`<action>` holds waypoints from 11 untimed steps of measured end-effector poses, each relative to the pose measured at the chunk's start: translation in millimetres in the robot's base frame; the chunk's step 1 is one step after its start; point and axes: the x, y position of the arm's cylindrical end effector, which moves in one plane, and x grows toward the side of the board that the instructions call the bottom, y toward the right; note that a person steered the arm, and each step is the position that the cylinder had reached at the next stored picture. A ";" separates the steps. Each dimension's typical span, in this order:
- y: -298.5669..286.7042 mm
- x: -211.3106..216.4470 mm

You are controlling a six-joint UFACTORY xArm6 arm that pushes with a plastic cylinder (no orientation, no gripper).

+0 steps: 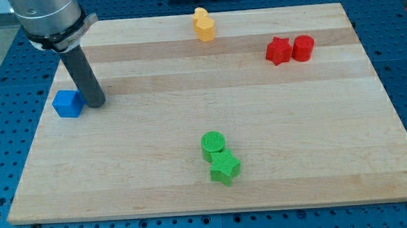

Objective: Push the yellow hexagon to the bottom left

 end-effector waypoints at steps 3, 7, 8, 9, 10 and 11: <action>-0.6 -7.9; 85.3 -49.2; 86.3 -105.0; 86.3 -159.9; 91.5 -207.6; 108.1 -229.7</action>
